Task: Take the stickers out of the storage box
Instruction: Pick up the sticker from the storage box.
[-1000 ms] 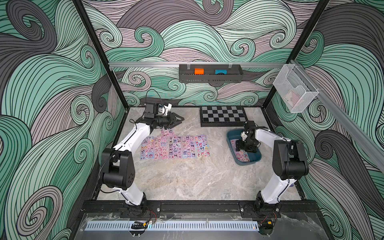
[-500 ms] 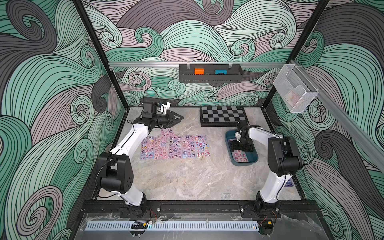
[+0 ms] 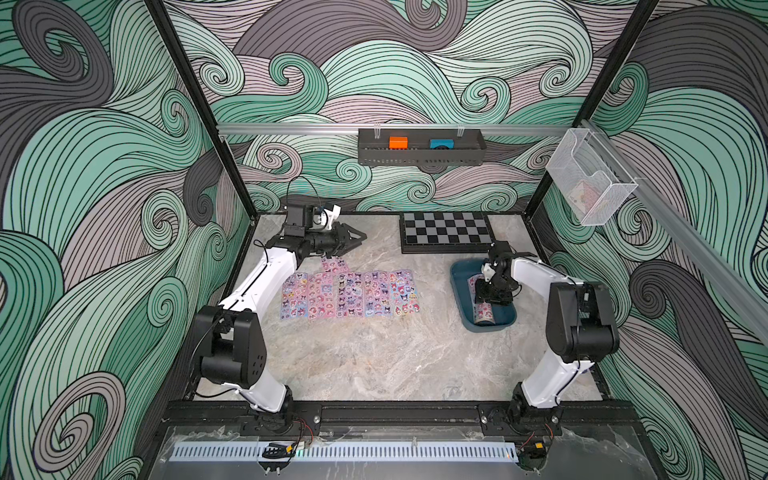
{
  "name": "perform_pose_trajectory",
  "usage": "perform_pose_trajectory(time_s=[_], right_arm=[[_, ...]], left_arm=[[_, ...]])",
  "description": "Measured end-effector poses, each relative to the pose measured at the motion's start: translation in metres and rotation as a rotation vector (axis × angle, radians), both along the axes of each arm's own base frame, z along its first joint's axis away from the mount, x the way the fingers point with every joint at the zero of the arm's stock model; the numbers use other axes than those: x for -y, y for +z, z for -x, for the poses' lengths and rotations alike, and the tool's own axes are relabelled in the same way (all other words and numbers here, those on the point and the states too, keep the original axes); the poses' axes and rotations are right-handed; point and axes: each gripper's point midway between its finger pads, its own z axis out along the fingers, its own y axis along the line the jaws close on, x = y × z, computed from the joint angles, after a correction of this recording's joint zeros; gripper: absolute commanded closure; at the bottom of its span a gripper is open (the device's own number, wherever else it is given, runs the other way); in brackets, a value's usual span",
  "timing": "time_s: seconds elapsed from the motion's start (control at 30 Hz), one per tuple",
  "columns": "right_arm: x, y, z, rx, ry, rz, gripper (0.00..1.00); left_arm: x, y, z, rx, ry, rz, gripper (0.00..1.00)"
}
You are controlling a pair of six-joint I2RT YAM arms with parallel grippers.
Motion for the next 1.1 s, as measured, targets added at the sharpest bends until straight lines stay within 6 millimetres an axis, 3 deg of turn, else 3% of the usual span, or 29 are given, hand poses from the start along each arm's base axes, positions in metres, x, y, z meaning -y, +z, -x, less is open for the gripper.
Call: perform_pose_trajectory(time_s=[0.1, 0.4, 0.57, 0.7, 0.8, 0.93, 1.1], right_arm=[[-0.003, 0.021, -0.004, 0.066, -0.005, -0.025, 0.62], [-0.009, 0.044, -0.003, 0.127, -0.015, -0.087, 0.64], [-0.024, 0.087, -0.001, 0.237, -0.008, -0.165, 0.63], [-0.056, 0.133, 0.003, 0.354, 0.047, -0.262, 0.63], [-0.084, 0.152, 0.01, 0.395, 0.096, -0.348, 0.63], [-0.12, 0.164, 0.019, 0.412, 0.138, -0.474, 0.63], [-0.152, 0.171, 0.023, 0.402, 0.158, -0.595, 0.63]], left_arm=[[0.001, 0.0, 0.001, 0.0, -0.002, 0.0, 0.62], [0.012, 0.0, 0.006, -0.001, -0.027, -0.002, 0.62], [0.037, -0.007, 0.014, -0.018, -0.086, -0.001, 0.62], [0.076, -0.018, 0.014, -0.051, -0.162, 0.034, 0.53], [0.104, -0.032, 0.018, -0.082, -0.212, 0.059, 0.51], [0.135, -0.041, 0.021, -0.1, -0.262, 0.08, 0.51], [0.156, -0.032, 0.025, -0.073, -0.301, 0.123, 0.51]])
